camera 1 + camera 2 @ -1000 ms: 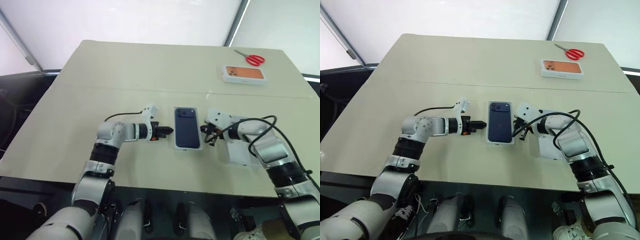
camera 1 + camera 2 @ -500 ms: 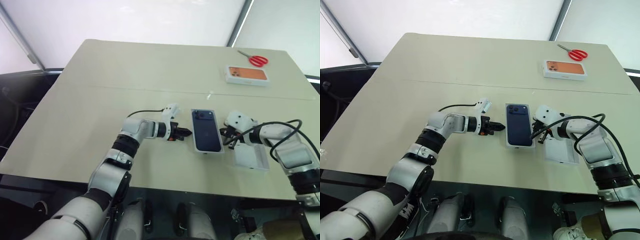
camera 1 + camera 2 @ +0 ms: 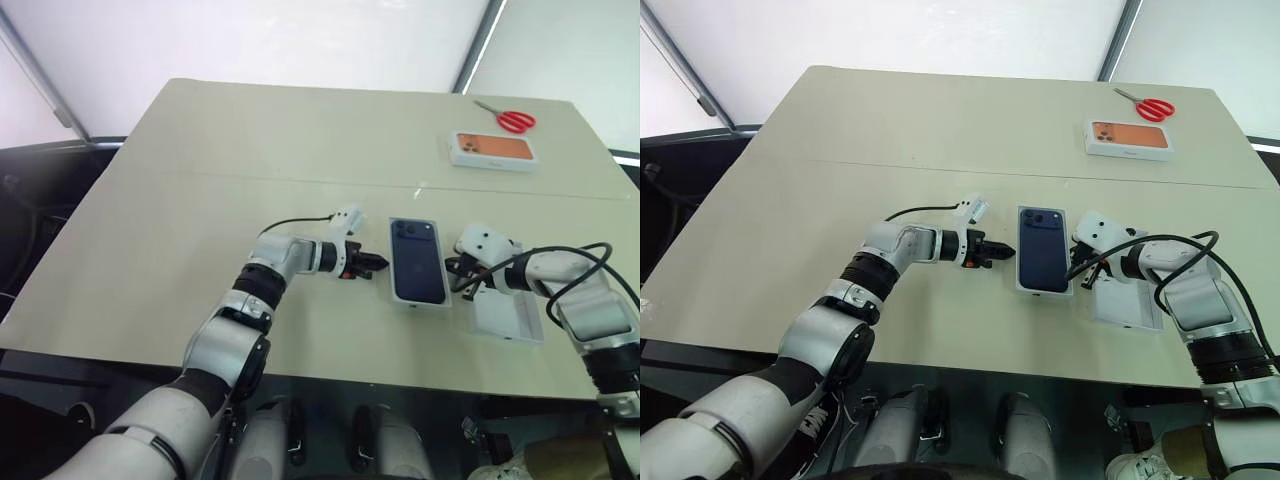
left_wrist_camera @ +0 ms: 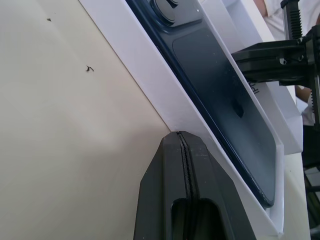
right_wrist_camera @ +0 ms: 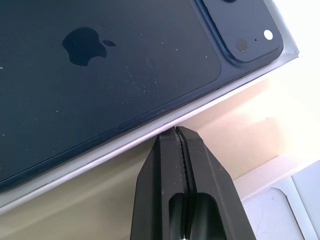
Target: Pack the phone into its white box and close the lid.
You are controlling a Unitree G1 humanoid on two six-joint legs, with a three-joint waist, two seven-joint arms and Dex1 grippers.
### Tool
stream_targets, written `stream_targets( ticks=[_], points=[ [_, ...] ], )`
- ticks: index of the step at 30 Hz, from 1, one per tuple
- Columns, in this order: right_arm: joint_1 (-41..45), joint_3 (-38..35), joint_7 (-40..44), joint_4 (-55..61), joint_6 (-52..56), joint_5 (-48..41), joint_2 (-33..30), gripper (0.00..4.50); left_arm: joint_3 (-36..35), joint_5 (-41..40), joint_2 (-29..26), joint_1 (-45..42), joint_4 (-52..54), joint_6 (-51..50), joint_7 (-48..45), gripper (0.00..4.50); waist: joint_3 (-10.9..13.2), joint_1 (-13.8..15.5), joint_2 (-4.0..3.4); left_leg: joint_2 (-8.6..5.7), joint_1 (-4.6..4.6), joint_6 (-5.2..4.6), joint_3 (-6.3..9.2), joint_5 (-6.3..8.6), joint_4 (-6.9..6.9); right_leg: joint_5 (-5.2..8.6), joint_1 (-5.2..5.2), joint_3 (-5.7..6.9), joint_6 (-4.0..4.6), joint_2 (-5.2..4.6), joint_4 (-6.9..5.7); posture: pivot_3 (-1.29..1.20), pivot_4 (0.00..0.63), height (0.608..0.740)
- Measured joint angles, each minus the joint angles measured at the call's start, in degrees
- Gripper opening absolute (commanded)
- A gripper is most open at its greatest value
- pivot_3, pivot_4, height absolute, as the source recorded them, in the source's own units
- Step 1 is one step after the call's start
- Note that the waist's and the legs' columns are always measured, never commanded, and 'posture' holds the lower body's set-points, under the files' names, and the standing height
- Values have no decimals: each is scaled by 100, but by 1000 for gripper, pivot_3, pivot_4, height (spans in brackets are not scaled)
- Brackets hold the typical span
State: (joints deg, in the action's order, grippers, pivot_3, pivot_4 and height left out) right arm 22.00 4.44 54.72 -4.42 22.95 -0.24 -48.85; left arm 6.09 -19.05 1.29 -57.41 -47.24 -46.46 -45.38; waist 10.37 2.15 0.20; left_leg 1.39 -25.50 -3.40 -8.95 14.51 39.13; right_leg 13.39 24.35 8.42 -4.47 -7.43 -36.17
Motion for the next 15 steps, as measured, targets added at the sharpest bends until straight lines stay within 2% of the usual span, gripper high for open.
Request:
stream_targets(
  ticks=[9,15],
  points=[
    [22,54,88,-5,-74,60,-96,0,-7,134,-67,151,267,44,-23,10,1,-8,0,2,-1,-1,0,-1,0,0,2,0,0,3,0,0,150,738],
    [-279,-53,338,186,-36,-19,-539,0,-63,132,-758,523,1050,-113,-86,10,1,-55,-3,8,-1,-1,-1,-2,-2,-1,3,-1,-2,7,-2,0,150,738]
  ],
)
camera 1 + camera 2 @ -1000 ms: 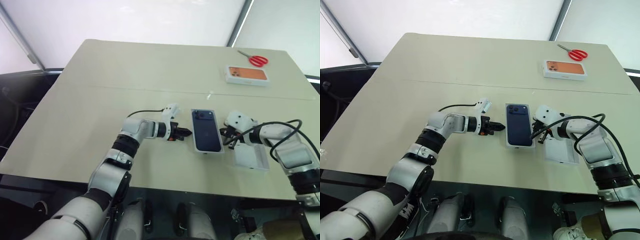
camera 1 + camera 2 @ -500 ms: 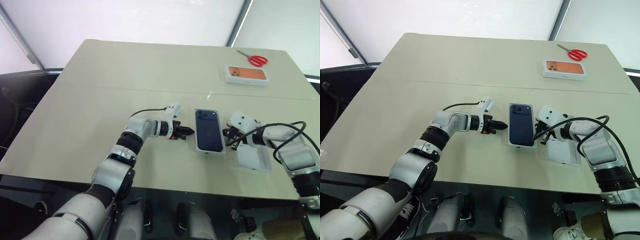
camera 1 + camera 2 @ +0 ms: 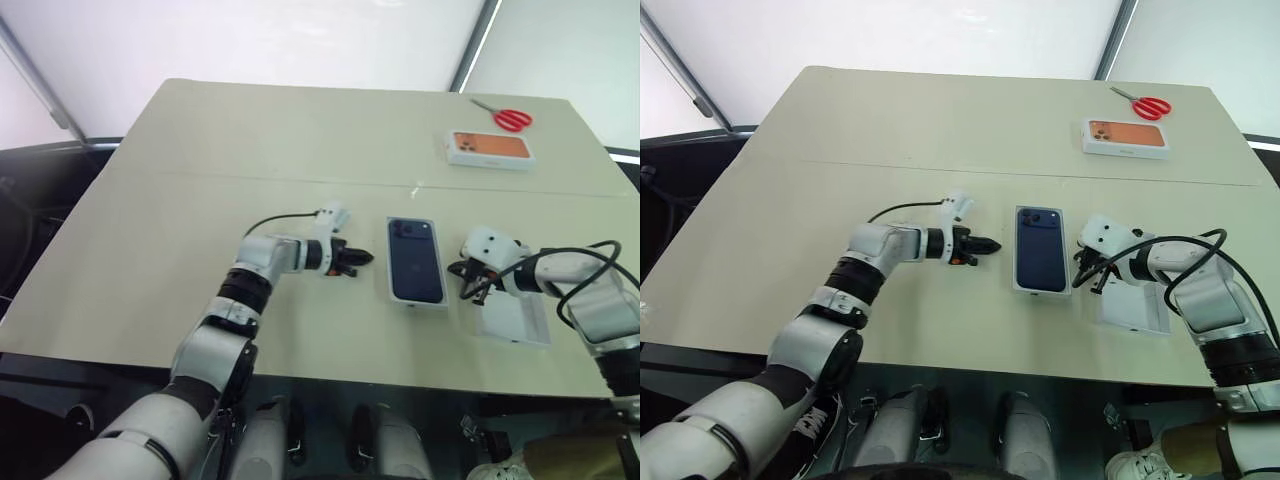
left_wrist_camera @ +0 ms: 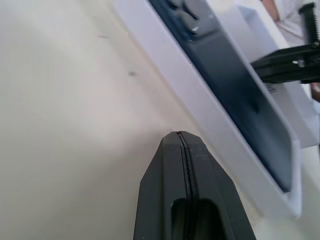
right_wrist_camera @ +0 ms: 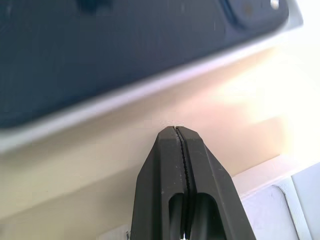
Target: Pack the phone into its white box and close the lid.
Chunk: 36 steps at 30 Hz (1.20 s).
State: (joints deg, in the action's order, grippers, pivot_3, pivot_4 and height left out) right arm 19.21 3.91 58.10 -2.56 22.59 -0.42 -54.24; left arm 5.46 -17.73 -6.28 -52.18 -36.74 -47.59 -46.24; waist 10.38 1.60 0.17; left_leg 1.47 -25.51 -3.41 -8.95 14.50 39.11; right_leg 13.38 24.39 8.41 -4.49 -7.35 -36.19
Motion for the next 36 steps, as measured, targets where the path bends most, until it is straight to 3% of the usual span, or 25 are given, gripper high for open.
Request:
stream_targets(
  ticks=[6,16,21,24,31,36],
  points=[
    [-241,-125,238,74,-1,-141,-270,0,-218,-175,-401,387,1007,-322,12,10,0,5,0,-2,0,3,0,2,1,0,-2,-1,1,-3,1,0,150,738],
    [-482,-190,644,118,-104,-304,-684,0,-344,-331,-1211,1140,2664,211,-219,10,1,-101,-2,0,2,5,0,0,-1,0,-2,-1,0,0,0,0,150,738],
    [-114,-436,496,132,385,-720,-361,0,-521,-415,-1749,1366,3015,747,-533,10,2,-118,-9,2,2,6,0,-1,-4,0,1,-2,0,2,0,0,150,738],
    [43,-704,420,514,1162,-1265,-148,892,-465,-413,-2005,1543,3024,926,-743,908,4,-101,-11,4,0,6,0,-1,-5,0,3,-1,0,3,0,0,150,738],
    [404,-1109,-313,958,3069,-1796,-181,4470,-541,-628,-2320,2078,3579,1532,-1322,4485,5,-98,-13,-3,-6,5,0,3,-10,11,7,-3,22,-9,8,0,150,738],
    [207,-1131,-869,1322,4222,-1840,-341,4470,-543,-615,-2475,2262,3727,2166,-1463,4485,7,-89,-22,-1,-6,8,0,1,-10,10,11,-3,26,-7,4,0,150,738]
  ],
)
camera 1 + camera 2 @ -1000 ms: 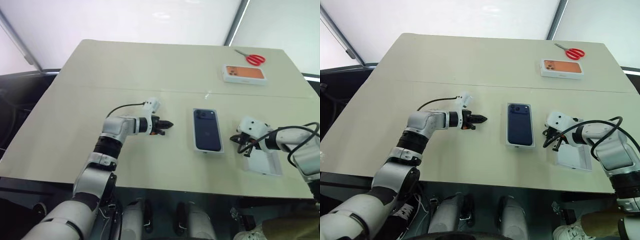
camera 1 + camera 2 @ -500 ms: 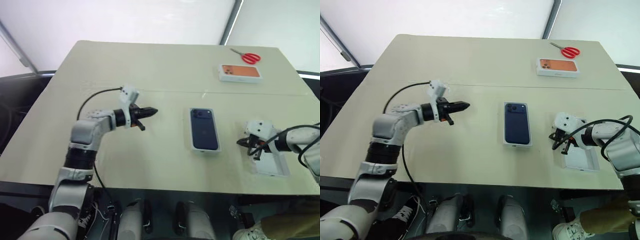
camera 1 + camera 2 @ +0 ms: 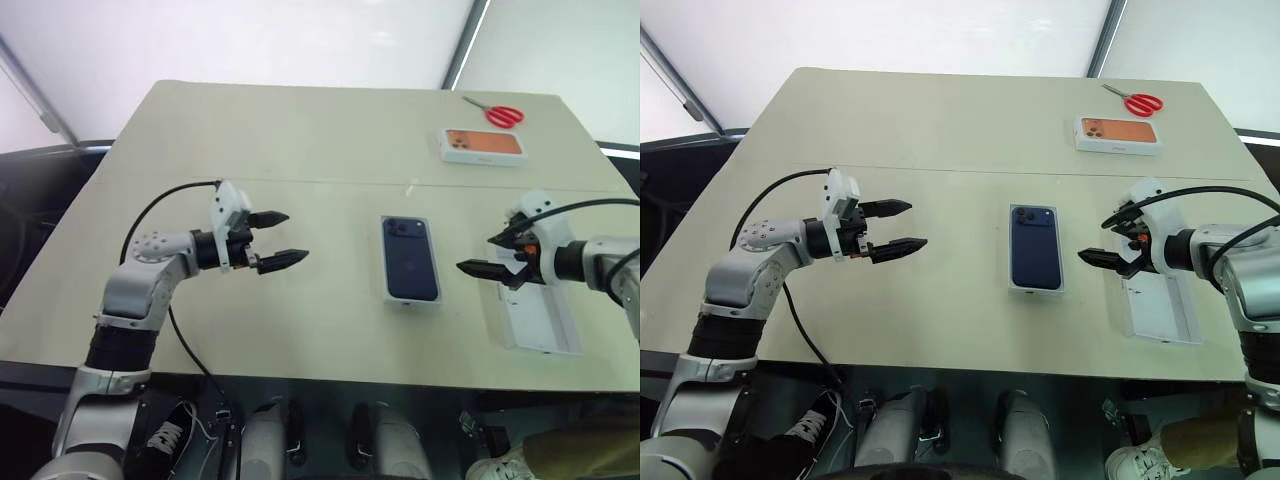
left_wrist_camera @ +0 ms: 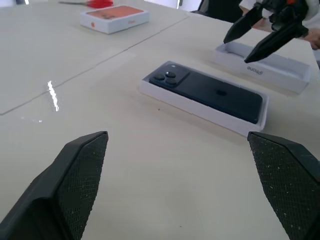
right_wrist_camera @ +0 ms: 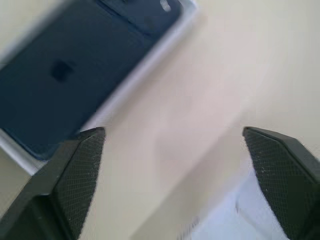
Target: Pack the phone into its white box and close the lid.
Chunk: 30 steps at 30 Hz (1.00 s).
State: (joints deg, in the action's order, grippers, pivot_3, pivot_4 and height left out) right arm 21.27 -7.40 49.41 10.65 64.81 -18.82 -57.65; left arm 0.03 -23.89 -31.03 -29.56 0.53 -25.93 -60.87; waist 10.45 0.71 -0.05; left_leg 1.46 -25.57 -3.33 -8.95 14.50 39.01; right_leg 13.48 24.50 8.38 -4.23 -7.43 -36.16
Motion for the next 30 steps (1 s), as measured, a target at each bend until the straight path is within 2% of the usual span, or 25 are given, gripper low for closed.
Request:
stream_targets(
  ticks=[6,12,21,23,25,30],
  points=[
    [-115,-244,-666,572,1521,-132,60,4470,-23,14,-60,63,57,520,-114,4485,-1,-8,-2,0,-3,-2,-2,1,-2,-1,3,-2,-2,3,2,0,150,738],
    [-278,-363,-1022,774,2456,-374,213,4470,96,99,-138,217,45,992,-334,4485,-1,-9,-2,1,-3,-4,-4,1,-1,-1,3,-3,-2,6,2,0,150,738],
    [-317,-523,-1579,884,2729,-637,448,4470,161,197,-7,230,46,1181,-274,4485,-1,-10,-2,2,-5,-9,-5,4,-1,-10,4,-4,-19,11,2,0,150,738],
    [-319,-527,-1723,884,2729,-641,481,3963,189,205,18,246,49,1181,-253,4500,-1,-10,-2,2,-5,-10,-5,3,-1,-10,4,-4,-20,11,2,0,150,738],
    [-320,-612,-1878,867,2730,-670,545,3229,221,214,34,277,75,1180,-205,4500,-1,-7,-3,1,-6,-10,-5,3,0,-10,3,-4,-20,11,2,0,150,738],
    [-292,-683,-2180,856,2730,-736,723,682,279,223,71,290,109,1176,-60,4500,-1,-14,-2,3,-6,-11,-6,3,-1,-10,4,-4,-20,15,2,0,150,738]
  ],
)
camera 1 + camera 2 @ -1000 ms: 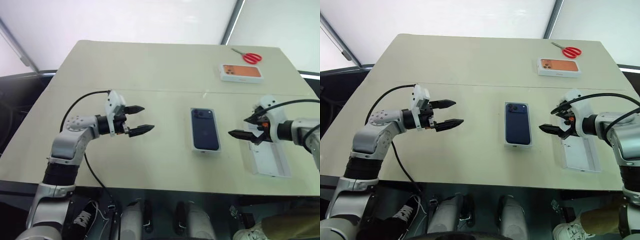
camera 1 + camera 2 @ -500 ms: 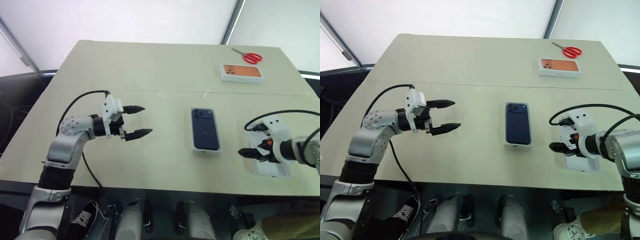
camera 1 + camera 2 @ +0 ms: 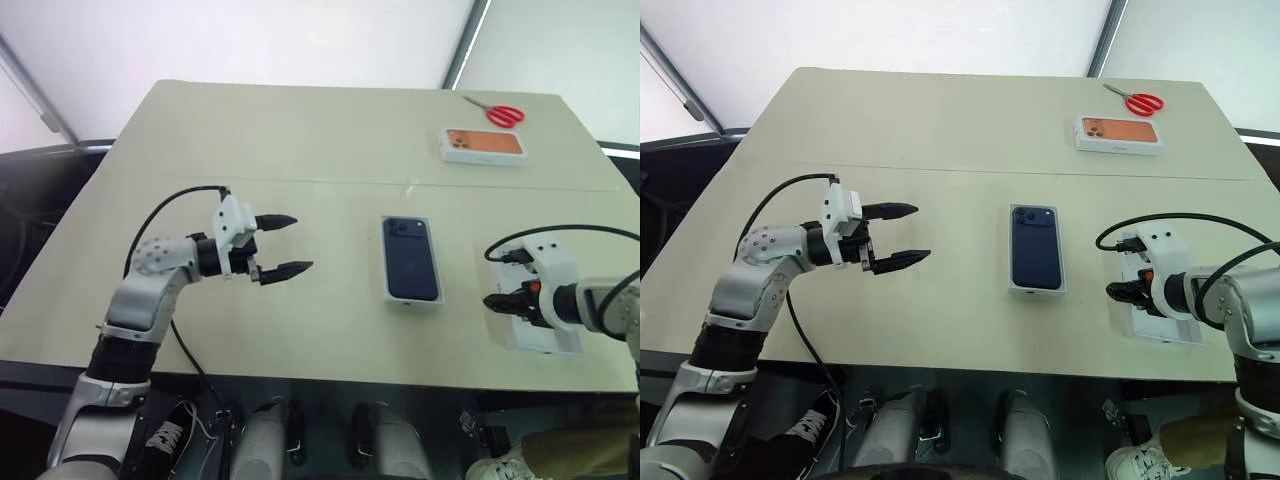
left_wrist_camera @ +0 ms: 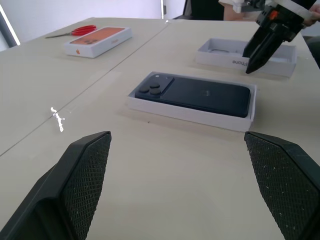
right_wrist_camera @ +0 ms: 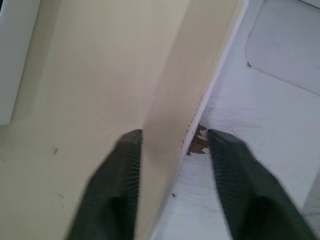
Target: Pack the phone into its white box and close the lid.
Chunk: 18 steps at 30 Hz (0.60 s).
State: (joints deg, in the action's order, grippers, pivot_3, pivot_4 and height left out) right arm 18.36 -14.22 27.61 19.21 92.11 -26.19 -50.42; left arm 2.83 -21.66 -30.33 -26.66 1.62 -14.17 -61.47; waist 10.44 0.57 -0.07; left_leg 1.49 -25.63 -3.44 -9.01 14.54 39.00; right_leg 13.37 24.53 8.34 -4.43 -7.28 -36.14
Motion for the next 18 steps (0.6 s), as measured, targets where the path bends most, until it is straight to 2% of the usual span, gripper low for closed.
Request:
stream_targets(
  ticks=[1,2,11,14,18],
  points=[
    [31,-1,-61,-35,0,-1,37,119,8,1,0,1,38,-1,35,4500,0,-2,0,0,0,0,0,0,0,0,0,0,0,1,0,0,150,738],
    [55,-5,-117,-58,0,6,70,53,14,1,-1,3,77,-2,50,4500,0,-2,0,1,0,0,0,0,0,0,0,-1,0,2,0,0,150,738],
    [570,-62,-601,-509,2,55,525,53,34,9,-24,19,100,-17,189,4500,-1,-40,1,9,2,-8,-2,-5,0,-1,0,-5,-1,14,0,0,150,738],
    [925,-298,-836,-702,2,28,993,53,37,16,-36,36,102,-43,217,4500,0,-66,-1,13,0,-8,-6,-7,0,-2,4,-9,-2,19,-1,0,150,738],
    [2200,-1026,-1170,-949,2,-294,2081,53,57,8,-16,-54,11,-324,325,4500,5,-158,-13,20,-6,-5,-13,-13,-2,-3,17,-14,-5,35,-10,0,150,738]
  ],
)
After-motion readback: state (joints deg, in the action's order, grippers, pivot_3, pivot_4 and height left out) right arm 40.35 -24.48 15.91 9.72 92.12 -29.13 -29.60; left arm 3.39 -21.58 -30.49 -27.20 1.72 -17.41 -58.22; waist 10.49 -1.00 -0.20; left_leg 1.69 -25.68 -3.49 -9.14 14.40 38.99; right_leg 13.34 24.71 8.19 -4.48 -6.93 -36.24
